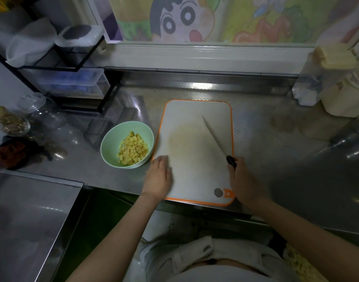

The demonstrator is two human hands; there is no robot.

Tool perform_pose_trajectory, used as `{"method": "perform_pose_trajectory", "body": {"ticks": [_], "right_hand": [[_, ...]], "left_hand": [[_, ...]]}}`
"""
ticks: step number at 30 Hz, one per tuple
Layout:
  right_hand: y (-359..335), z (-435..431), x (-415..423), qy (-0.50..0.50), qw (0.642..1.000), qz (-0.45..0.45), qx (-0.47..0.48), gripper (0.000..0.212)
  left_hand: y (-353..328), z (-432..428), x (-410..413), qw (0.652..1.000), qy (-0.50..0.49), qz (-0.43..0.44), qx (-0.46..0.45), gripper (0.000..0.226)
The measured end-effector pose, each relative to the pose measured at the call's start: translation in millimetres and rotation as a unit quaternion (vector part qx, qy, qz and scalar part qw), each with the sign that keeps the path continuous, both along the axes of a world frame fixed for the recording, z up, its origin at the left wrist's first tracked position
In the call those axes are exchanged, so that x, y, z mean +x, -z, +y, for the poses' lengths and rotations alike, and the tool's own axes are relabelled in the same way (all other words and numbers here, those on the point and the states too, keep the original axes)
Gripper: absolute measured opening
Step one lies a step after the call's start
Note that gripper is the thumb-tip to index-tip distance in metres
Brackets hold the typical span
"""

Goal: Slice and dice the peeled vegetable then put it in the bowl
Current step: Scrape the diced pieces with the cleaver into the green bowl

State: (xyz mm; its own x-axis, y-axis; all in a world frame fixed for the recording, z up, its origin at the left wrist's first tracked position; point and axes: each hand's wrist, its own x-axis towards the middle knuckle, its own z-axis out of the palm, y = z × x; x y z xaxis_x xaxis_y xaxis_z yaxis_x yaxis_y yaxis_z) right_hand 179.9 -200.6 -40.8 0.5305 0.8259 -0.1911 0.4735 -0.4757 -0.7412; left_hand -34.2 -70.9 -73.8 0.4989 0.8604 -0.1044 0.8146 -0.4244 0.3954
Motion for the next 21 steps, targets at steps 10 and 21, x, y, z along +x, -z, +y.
{"method": "perform_pose_trajectory", "body": {"ticks": [10,21], "right_hand": [[18,-12,-3,-0.003,0.999,-0.022,-0.032,0.02],[13,8,-37,-0.136,0.988,-0.049,-0.048,0.033]], "left_hand": [[18,-47,45,0.993,0.099,0.004,-0.056,0.056],[9,-18,-4,0.997,-0.061,-0.007,0.035,0.052]]}}
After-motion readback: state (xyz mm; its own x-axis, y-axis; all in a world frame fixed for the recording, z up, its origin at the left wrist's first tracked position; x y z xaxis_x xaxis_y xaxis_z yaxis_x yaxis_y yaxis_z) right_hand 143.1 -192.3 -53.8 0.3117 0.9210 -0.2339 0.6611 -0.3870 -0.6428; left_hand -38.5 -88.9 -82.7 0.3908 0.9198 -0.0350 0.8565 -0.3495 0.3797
